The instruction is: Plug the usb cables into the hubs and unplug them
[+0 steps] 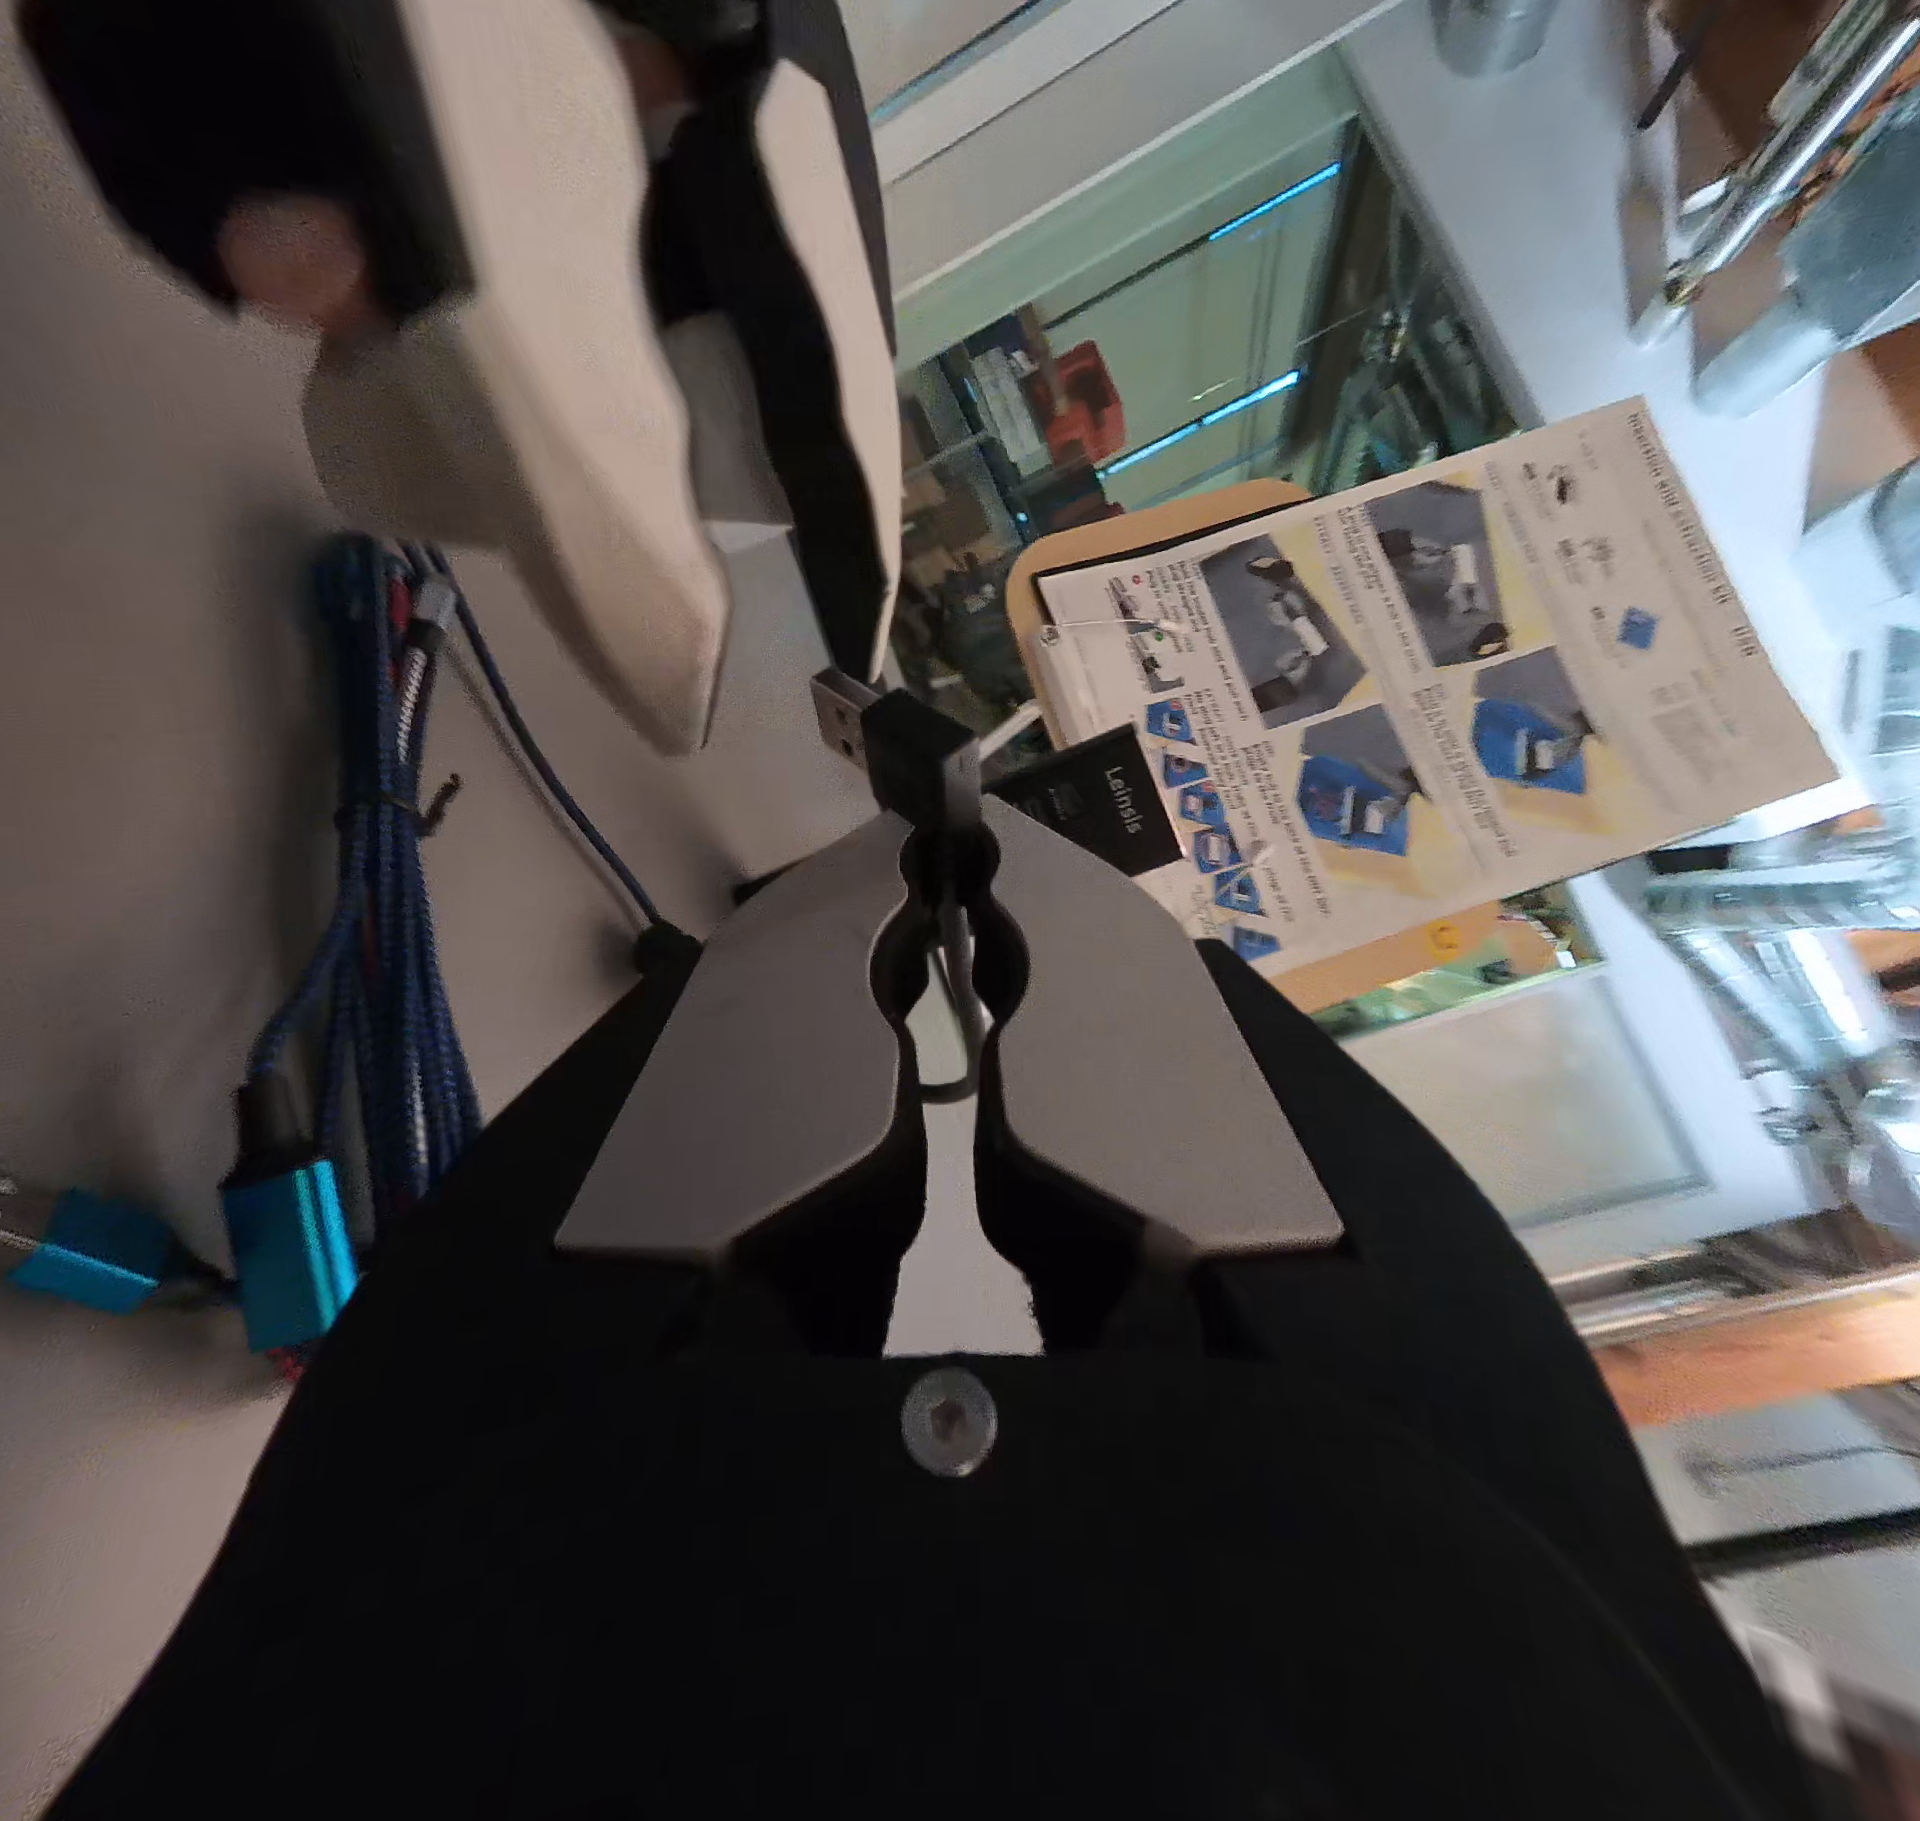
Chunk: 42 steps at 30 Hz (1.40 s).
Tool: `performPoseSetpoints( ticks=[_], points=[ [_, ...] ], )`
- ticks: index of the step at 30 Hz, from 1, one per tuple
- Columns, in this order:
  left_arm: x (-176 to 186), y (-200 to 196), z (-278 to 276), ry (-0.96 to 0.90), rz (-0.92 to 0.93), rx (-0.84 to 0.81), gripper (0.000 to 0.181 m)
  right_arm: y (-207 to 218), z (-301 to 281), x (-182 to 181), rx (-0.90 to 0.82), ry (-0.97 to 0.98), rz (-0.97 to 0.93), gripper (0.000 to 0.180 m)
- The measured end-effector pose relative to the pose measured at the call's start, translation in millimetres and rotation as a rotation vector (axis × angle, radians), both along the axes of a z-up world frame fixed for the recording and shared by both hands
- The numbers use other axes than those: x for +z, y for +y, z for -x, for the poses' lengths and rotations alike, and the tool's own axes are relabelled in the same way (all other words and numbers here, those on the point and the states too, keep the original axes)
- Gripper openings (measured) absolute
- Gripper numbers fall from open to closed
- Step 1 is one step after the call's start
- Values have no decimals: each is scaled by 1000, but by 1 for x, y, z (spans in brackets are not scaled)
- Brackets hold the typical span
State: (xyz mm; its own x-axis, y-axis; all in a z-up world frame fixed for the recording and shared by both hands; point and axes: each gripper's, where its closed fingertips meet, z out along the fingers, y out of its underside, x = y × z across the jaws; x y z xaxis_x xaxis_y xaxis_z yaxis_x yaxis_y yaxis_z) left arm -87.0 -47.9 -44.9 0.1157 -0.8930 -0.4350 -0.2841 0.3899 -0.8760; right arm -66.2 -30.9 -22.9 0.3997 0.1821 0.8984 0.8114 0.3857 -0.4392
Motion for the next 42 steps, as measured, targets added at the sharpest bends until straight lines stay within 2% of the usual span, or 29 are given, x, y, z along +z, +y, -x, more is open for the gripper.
performPoseSetpoints(
  ticks=[2, 4, 11, 16, 18, 20, 22, 23, 25, 29, 33, 35, 42],
  points=[
    [3, -5, -4, -19, -108, 18, 33, -2, 2, 0, 21, 26, 41, 3],
    [12, -9, -6, -73, -150, 28, 27, -3, 3, 1, 25, 23, 46, 3],
    [12, -20, -8, -63, -270, -17, 4, -5, 12, -5, 56, 15, 86, 3],
    [14, -19, -5, -39, -318, -3, 3, -7, 15, -8, 123, 98, 177, 6],
    [20, -16, 0, -60, -370, 8, 3, -2, 4, -5, 97, 159, 243, 16],
    [20, -17, 5, -40, -427, -17, 3, -10, 4, -7, 195, 222, 393, 31],
    [20, -23, 8, -34, -463, -68, 4, -35, 13, -2, 406, 260, 484, 32],
    [19, -25, 8, -31, -478, -88, 3, -47, 16, 2, 492, 271, 487, 31],
    [16, -28, 8, -3, -509, -117, 2, -58, 20, 2, 540, 217, 464, 26],
    [8, -32, 5, 50, -545, -127, 3, -58, 27, 0, 437, 13, 256, 18],
    [4, -36, 2, 62, -549, -140, 3, -53, 29, -6, 365, -89, 208, 16],
    [4, -37, 2, 58, -542, -145, 3, -57, 30, -7, 382, -109, 191, 10],
    [3, -36, 2, 75, -538, -147, 3, -58, 32, -7, 369, -150, 139, 10]
  ],
)
